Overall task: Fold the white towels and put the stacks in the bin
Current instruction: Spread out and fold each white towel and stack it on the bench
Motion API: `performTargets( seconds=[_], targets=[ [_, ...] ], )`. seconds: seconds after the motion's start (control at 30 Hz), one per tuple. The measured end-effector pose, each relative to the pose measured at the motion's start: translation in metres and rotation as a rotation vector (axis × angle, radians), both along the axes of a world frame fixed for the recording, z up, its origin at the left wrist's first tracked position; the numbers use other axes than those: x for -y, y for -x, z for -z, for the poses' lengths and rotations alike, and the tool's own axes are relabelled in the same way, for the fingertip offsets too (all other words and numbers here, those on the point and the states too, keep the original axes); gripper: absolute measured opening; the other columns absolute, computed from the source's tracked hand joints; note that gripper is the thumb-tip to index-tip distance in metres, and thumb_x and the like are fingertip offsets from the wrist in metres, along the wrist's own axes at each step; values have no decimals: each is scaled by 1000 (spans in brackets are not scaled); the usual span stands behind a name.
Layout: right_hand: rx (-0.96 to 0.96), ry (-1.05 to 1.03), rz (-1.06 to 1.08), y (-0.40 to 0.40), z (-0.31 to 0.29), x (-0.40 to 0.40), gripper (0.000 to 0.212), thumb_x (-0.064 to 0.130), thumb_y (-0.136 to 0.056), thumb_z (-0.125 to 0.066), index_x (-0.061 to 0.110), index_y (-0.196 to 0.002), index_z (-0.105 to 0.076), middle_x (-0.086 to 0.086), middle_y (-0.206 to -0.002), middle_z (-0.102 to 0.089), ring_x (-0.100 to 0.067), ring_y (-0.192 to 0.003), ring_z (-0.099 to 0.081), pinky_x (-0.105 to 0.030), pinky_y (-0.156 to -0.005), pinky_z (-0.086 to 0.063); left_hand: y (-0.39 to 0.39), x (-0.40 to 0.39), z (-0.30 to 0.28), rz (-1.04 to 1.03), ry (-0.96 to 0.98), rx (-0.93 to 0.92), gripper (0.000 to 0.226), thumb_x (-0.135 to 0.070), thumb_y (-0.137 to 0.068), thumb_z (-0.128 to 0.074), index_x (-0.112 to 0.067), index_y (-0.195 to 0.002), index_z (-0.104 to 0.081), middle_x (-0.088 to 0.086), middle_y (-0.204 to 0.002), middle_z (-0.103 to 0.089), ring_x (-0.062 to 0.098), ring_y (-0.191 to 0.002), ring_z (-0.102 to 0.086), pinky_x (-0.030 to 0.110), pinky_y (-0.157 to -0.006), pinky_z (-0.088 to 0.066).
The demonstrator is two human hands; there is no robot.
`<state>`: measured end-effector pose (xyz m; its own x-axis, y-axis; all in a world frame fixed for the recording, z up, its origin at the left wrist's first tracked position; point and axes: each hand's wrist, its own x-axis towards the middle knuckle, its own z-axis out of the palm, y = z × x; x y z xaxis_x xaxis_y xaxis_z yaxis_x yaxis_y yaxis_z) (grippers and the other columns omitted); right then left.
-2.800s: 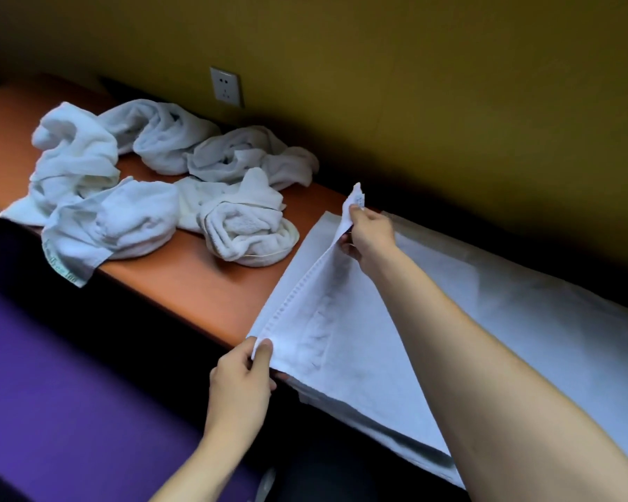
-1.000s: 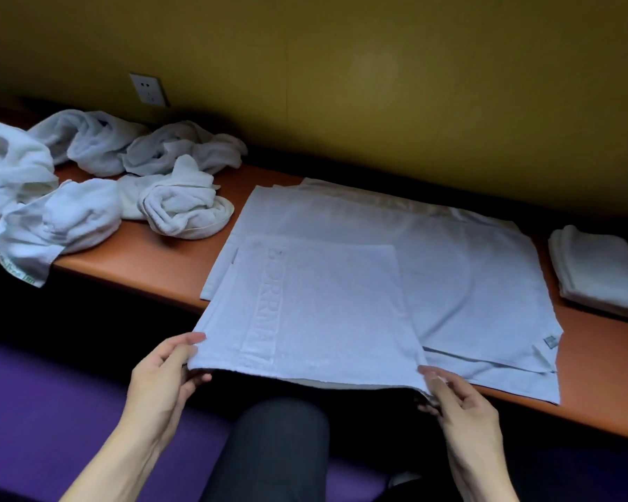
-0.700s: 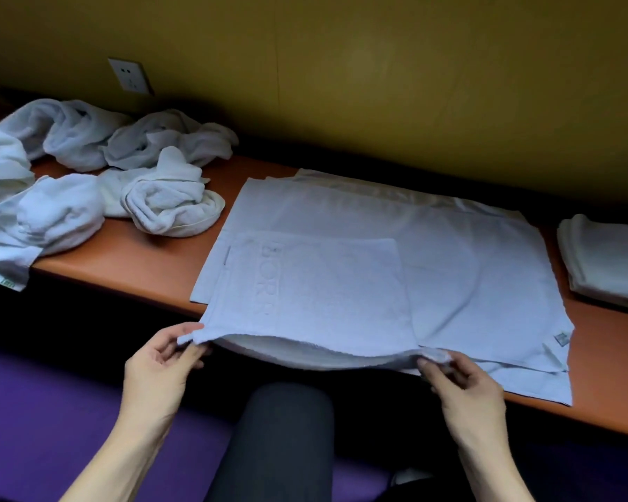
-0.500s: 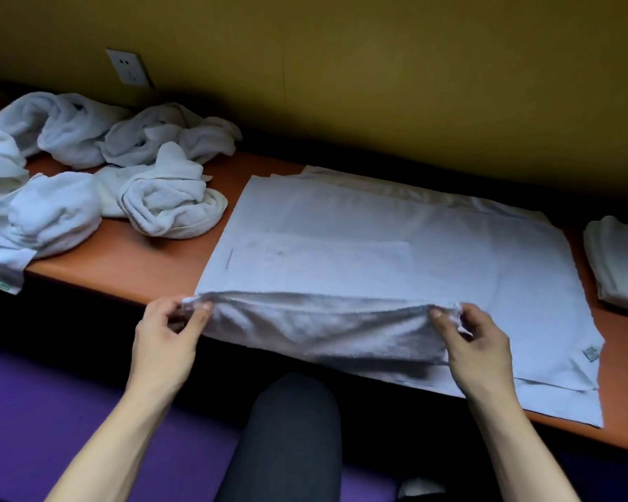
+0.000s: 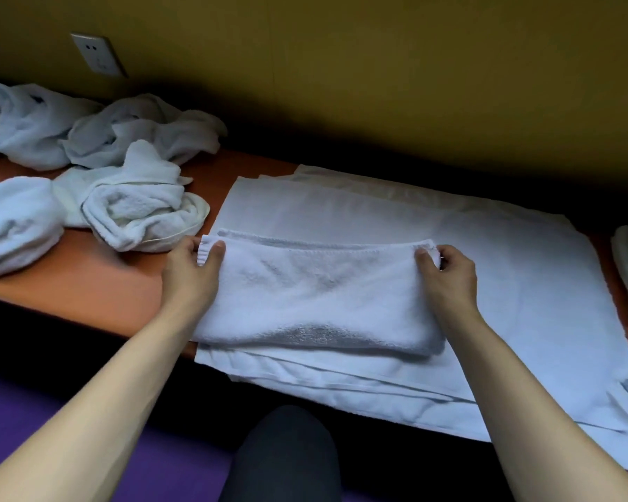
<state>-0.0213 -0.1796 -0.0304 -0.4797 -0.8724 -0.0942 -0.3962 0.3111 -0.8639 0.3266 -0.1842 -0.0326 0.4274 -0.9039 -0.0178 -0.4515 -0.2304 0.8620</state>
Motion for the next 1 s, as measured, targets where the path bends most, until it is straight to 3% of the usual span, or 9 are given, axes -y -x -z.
performTargets(
  seconds=[0.13,0.3,0.4,0.5,0.63,0.73,0.83,0.9,1.0],
  targets=[
    [-57,-50,13,-4,6,-4,20,35,-96,-58,16,-100,-62,1,-84,-62,-21,-78,-57,-27,-59,-40,1,-4,12,-10,-33,75,31,-30,-99,-61,-9,-121,-54,5,-114,-60,30,-110,-58,37,-93,-42],
    [-174,-183,36,-1,4,-49,31,46,-93,-59,21,-112,-54,2,-106,-63,-22,-94,-55,-32,-78,-39,17,-63,12,232,210,627,41,-36,-100,-49,-16,-134,-59,11,-135,-56,36,-117,-53,50,-100,-39],
    [-216,-264,45,-5,2,-86,37,55,-94,-52,19,-106,-54,-1,-102,-62,-23,-91,-51,-35,-80,-39,31,-104,20,500,191,735,47,-42,-100,-45,-30,-145,-54,11,-151,-47,36,-132,-47,50,-107,-38],
    [-194,-328,19,-9,-1,-101,39,56,-95,-52,19,-106,-53,0,-98,-56,-23,-91,-47,-34,-80,-36,45,-124,24,717,112,779,55,-47,-103,-36,-38,-157,-29,3,-166,-26,30,-152,-25,51,-119,-25],
    [-14,-361,47,-12,-2,-97,40,51,-89,-64,12,-99,-61,-3,-85,-67,-28,-76,-63,-35,-71,-47,57,-127,27,830,-28,839,57,-61,-104,-20,-44,-158,-22,-6,-166,-25,25,-156,-11,53,-123,-8],
    [171,-336,83,-13,-7,-94,29,32,-89,-72,3,-88,-68,-8,-61,-62,-25,-51,-55,-32,-56,-46,57,-120,17,852,-124,789,57,-68,-98,-18,-50,-149,-37,-6,-165,-25,24,-156,-6,51,-123,3],
    [178,-224,116,-20,-11,-93,19,29,-86,-75,13,-93,-72,-6,-73,-69,-27,-62,-65,-43,-69,-55,53,-120,9,844,-135,788,60,-67,-97,-15,-50,-152,-30,-5,-168,-16,22,-156,0,48,-123,8],
    [163,-120,133,-32,-19,-90,12,30,-85,-74,20,-91,-71,-3,-81,-71,-28,-75,-68,-45,-79,-56,43,-124,9,766,-132,785,58,-61,-99,-19,-46,-154,-30,-2,-166,-25,24,-156,-12,48,-123,-1],
    [152,25,95,-58,-40,-81,6,25,-86,-72,21,-90,-69,0,-81,-70,-20,-73,-62,-35,-72,-50,14,-128,14,527,-147,769,54,-51,-99,-33,-35,-148,-48,10,-156,-43,34,-145,-36,52,-118,-25]
  ],
)
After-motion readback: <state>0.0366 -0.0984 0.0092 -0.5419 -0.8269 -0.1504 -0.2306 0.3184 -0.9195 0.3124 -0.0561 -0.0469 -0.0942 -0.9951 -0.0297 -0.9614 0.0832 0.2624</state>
